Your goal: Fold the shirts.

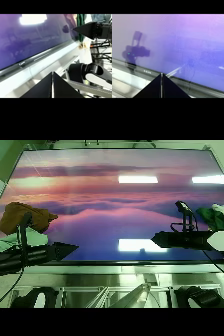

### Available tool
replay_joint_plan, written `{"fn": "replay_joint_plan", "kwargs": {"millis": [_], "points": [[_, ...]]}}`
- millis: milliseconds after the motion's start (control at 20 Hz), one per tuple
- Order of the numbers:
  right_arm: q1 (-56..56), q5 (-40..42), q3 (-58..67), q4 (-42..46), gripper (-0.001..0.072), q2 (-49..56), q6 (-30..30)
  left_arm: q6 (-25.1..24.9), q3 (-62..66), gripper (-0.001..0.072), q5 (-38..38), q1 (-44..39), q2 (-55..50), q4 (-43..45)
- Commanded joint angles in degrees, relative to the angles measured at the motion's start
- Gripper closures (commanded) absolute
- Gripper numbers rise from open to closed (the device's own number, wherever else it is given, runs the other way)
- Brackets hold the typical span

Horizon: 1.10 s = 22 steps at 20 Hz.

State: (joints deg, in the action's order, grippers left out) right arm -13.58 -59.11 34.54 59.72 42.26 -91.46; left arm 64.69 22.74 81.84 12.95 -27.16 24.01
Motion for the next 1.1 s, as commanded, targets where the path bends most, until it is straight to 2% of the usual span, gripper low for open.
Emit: {"fn": "replay_joint_plan", "kwargs": {"millis": [0,250,300,350,450,500,600,700,850,950,1050], "points": [[-0.07,-0.02,-0.02,0.00,0.0691,-0.07,-0.04,-0.07,-0.02,0.0693,-1.03,0.07,3.63,0.00],[-0.07,-0.02,-0.02,0.00,0.0691,-0.07,-0.04,2.60,-0.02,0.0691,-2.56,0.07,6.99,0.04],[-0.07,-0.02,-0.02,0.00,0.0691,-0.07,-0.04,3.04,0.02,0.0661,-3.39,0.07,7.21,0.00],[-0.07,-0.02,-0.02,0.00,0.0691,-0.07,-0.04,3.23,0.20,0.0404,-3.89,0.07,7.17,0.09],[-0.07,-0.02,-0.02,0.00,0.0691,-0.04,-0.04,3.39,2.21,0.0032,-3.85,0.07,5.79,0.46],[-0.07,-0.02,-0.02,0.00,0.0691,-0.07,-0.04,3.37,4.09,-0.0007,-3.82,0.07,4.33,0.46],[-0.07,-0.02,-0.02,0.00,0.0691,-0.07,-0.04,3.37,10.03,-0.0007,-3.82,0.07,0.11,0.59],[-0.07,-0.02,-0.02,0.00,0.0691,-0.07,-0.04,3.69,17.49,-0.0008,-3.82,0.09,-5.03,4.79],[-0.07,-0.02,-0.02,0.00,0.0691,-0.07,-0.04,8.57,29.86,-0.0008,-5.05,1.18,-14.03,21.00],[-0.07,-0.02,-0.02,0.00,0.0691,-0.04,-0.04,12.02,36.57,-0.0009,-7.08,5.18,-20.46,31.78],[-0.07,-0.02,-0.02,0.00,0.0691,-0.07,-0.04,13.44,40.44,-0.0008,-7.82,11.72,-26.80,36.37]]}}
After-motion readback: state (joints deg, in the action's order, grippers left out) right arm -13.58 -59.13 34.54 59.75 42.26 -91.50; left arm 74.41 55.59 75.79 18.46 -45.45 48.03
